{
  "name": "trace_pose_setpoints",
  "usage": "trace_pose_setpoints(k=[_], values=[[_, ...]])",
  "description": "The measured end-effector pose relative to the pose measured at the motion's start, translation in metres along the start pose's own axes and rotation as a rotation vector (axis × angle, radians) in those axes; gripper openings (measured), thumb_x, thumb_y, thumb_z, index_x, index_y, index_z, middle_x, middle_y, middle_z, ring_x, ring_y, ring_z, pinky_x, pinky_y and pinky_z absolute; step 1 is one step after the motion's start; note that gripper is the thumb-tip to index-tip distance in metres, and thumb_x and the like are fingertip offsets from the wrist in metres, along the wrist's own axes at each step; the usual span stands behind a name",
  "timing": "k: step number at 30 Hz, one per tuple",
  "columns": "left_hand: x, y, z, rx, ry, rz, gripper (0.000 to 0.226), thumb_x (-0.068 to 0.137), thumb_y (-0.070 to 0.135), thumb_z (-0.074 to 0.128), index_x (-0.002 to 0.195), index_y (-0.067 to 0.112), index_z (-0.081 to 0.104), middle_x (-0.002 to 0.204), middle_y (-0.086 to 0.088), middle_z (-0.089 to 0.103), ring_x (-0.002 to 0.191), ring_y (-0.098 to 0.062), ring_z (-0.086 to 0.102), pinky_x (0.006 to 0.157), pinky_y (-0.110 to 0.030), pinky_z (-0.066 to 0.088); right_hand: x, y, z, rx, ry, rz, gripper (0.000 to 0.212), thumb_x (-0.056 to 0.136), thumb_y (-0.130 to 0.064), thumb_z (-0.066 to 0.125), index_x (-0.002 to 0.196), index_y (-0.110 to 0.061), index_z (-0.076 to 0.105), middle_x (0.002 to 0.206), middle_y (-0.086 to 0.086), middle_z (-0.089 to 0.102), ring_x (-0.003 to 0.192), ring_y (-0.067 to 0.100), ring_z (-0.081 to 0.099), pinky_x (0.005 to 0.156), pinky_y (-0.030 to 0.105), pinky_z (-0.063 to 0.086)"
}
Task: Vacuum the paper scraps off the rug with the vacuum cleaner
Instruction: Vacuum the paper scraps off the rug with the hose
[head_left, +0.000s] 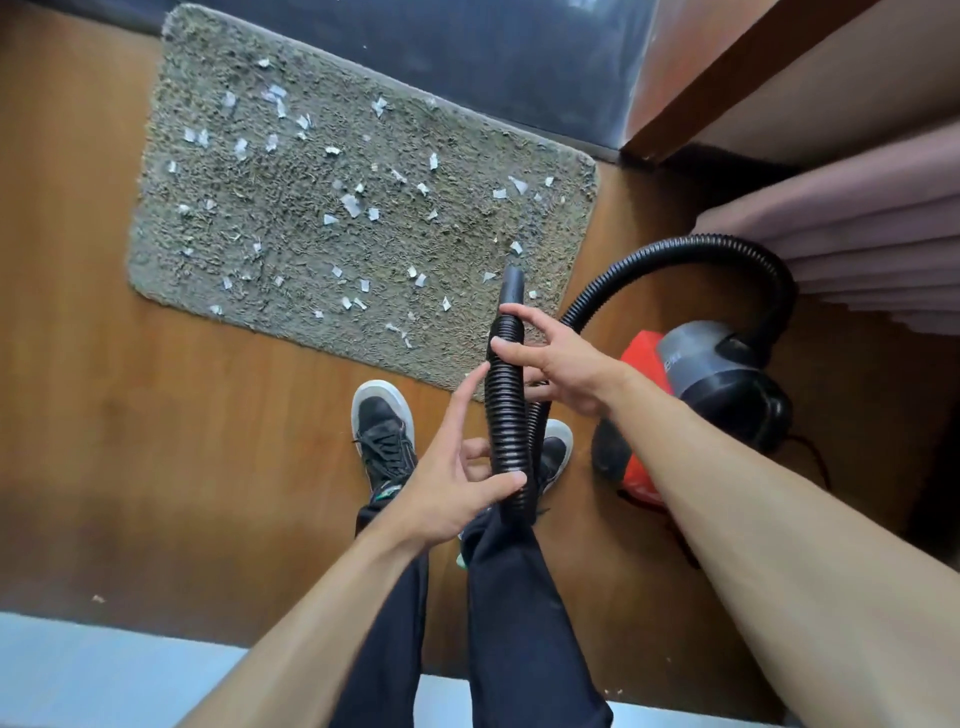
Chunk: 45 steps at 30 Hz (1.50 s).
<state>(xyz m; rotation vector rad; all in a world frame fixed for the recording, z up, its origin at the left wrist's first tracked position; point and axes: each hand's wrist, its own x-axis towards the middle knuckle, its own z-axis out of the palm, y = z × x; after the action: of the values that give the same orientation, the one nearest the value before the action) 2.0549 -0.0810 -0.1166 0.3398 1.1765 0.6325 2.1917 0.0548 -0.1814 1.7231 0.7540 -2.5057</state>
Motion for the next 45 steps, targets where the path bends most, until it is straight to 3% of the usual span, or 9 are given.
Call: trace_pose_setpoints(k=[3,6,13,17,21,26,31,37,45], values=[[-0.001,-0.005,-0.007,0.009,-0.009,-0.077,0.091,0.087,-0.010,0.067,0.149,0.043,0.027,0.108,-0.019,0.072,0.088,-0.029,0.069,0.077,-0.047,0.060,0.009,0.019,0.002,0.041,0.008,0.076,0.058,0.084,-0.023,0.074,0.135,-0.034,0.048,0.090,0.009,0.063,0.063,0.016,0.053,0.056,0.025,0.049],[-0.002,-0.014,-0.015,-0.007,-0.031,-0.146,0.087,0.084,-0.001,0.073,0.142,0.051,0.035,0.117,-0.027,0.066,0.093,-0.040,0.061,0.085,-0.070,0.043,0.014,0.034,0.004,0.059,0.016,0.128,0.056,0.086,-0.023,0.072,0.135,-0.035,0.049,0.088,0.001,0.072,0.068,0.015,0.067,0.067,0.031,0.052],[0.004,-0.021,-0.021,0.048,-0.046,-0.206,0.081,0.089,0.006,0.071,0.143,0.052,0.032,0.103,-0.016,0.072,0.089,-0.029,0.068,0.078,-0.055,0.053,0.023,0.051,0.015,0.093,0.041,0.133,0.058,0.084,-0.024,0.075,0.135,-0.037,0.049,0.100,0.004,0.071,0.068,0.014,0.068,0.066,0.030,0.055],[0.005,-0.022,-0.016,0.030,-0.035,-0.214,0.076,0.094,0.000,0.061,0.147,0.044,0.029,0.085,0.002,0.072,0.076,-0.014,0.070,0.059,-0.031,0.056,0.016,0.058,0.020,0.136,0.107,0.070,0.059,0.086,-0.023,0.073,0.138,-0.035,0.046,0.098,0.005,0.070,0.062,0.010,0.067,0.057,0.024,0.053],[0.008,-0.022,-0.006,0.035,-0.016,-0.223,0.076,0.093,0.000,0.061,0.144,0.048,0.033,0.093,-0.004,0.073,0.082,-0.017,0.071,0.062,-0.038,0.060,0.001,0.087,0.014,0.334,0.237,0.053,0.050,0.094,-0.033,0.062,0.139,-0.034,0.040,0.107,0.010,0.069,0.084,0.019,0.069,0.070,0.029,0.057],[0.013,-0.022,0.011,0.060,-0.013,-0.219,0.075,0.092,0.002,0.062,0.140,0.053,0.036,0.095,-0.003,0.074,0.088,-0.019,0.072,0.070,-0.042,0.061,-0.028,0.156,-0.018,0.520,0.723,0.285,0.041,0.096,-0.032,0.060,0.125,-0.004,0.055,0.113,0.016,0.064,0.093,0.023,0.067,0.080,0.032,0.058],[0.018,-0.026,0.024,0.096,-0.032,-0.195,0.077,0.093,0.000,0.059,0.139,0.056,0.034,0.095,-0.002,0.075,0.090,-0.021,0.073,0.070,-0.041,0.062,-0.055,0.197,-0.061,0.573,1.178,0.408,0.071,0.088,-0.047,0.065,0.146,-0.016,0.037,0.148,0.010,0.043,0.127,0.033,0.050,0.108,0.046,0.041],[0.030,-0.032,0.028,0.122,-0.035,-0.197,0.080,0.094,-0.002,0.057,0.140,0.058,0.033,0.086,0.002,0.073,0.082,-0.017,0.072,0.064,-0.033,0.059,-0.049,0.197,-0.086,0.536,1.180,0.425,0.088,0.090,-0.049,0.062,0.156,-0.024,0.010,0.162,0.008,0.015,0.144,0.032,0.028,0.115,0.046,0.028],[0.034,-0.031,0.029,0.131,-0.037,-0.242,0.081,0.093,-0.002,0.058,0.138,0.060,0.035,0.090,-0.003,0.073,0.092,-0.024,0.072,0.072,-0.043,0.060,-0.052,0.213,-0.107,0.372,1.092,0.490,0.091,0.085,-0.059,0.063,0.153,-0.013,0.024,0.160,0.008,0.020,0.140,0.034,0.034,0.113,0.051,0.034]])
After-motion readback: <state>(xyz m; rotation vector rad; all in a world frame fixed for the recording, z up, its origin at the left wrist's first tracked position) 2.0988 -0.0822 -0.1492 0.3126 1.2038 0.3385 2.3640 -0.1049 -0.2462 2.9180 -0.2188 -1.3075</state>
